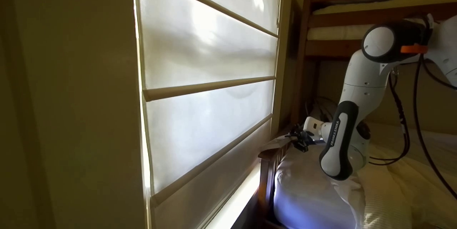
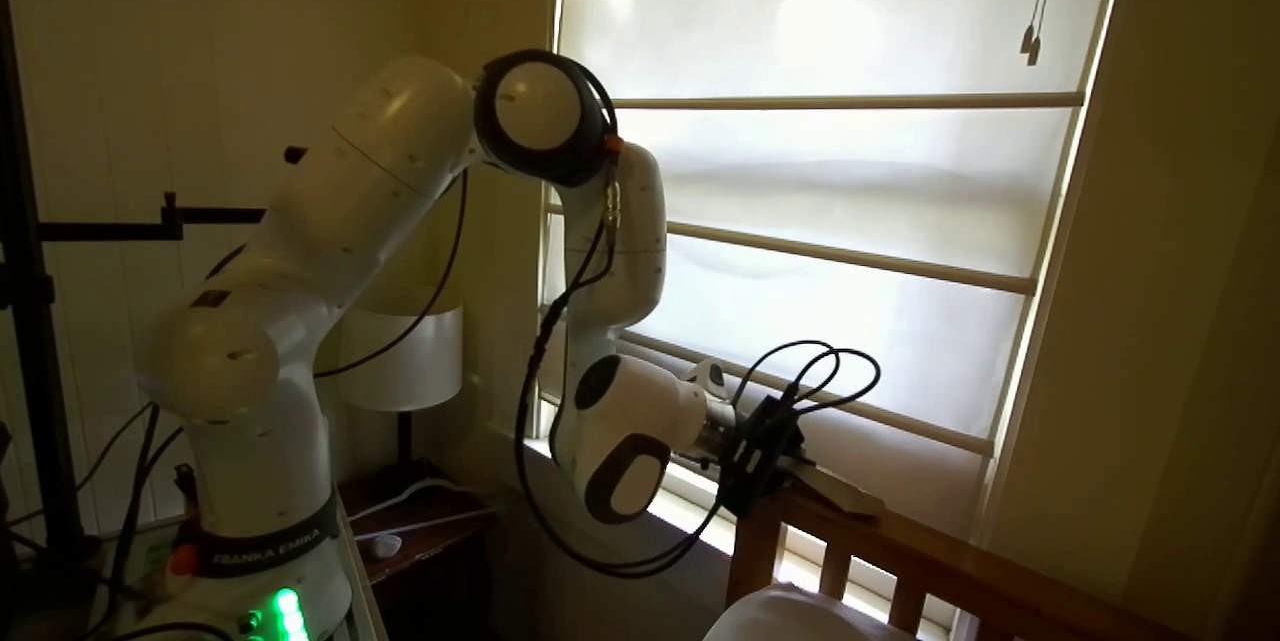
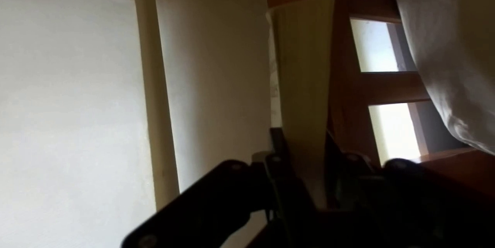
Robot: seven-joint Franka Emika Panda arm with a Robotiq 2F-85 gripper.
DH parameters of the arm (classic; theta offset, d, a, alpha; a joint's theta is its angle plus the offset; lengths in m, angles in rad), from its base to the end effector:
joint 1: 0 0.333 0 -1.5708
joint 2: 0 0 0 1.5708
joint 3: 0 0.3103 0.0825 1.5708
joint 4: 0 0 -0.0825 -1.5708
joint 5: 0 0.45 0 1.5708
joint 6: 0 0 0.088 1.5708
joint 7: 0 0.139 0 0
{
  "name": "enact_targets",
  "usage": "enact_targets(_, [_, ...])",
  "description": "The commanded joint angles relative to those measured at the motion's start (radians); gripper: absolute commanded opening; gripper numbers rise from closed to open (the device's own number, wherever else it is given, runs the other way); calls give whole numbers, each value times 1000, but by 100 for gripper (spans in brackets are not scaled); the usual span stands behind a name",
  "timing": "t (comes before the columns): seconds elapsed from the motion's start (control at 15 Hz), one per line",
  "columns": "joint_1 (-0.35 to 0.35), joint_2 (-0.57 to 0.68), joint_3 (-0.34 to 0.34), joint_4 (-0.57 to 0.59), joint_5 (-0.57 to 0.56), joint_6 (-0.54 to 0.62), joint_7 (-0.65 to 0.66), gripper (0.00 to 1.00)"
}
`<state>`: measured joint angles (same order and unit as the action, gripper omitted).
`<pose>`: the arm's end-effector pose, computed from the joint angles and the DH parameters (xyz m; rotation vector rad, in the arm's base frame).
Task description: Put the book on the headboard
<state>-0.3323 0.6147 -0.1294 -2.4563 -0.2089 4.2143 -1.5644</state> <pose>0.4791 -0.2045 0.1182 1.6083 1.3428 0.7566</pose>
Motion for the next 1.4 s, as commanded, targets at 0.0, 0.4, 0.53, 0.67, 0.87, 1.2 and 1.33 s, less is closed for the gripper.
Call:
enact_targets(0.0, [-4,36,-2,26,19,38,-24,6])
enact_targets(0.4, [113,61,-155,19,9,11,-20,6])
enact_targets(0.53, [133,75,-169,25,21,34,-17,6])
enact_targets(0.67, [149,71,-168,38,26,24,-4,6])
enact_targets(0.87, [170,74,-166,58,33,24,-6,6])
enact_targets(1.2, [188,85,-184,43,22,24,-27,6])
enact_targets(1.33, [190,90,-191,41,23,22,-34,6])
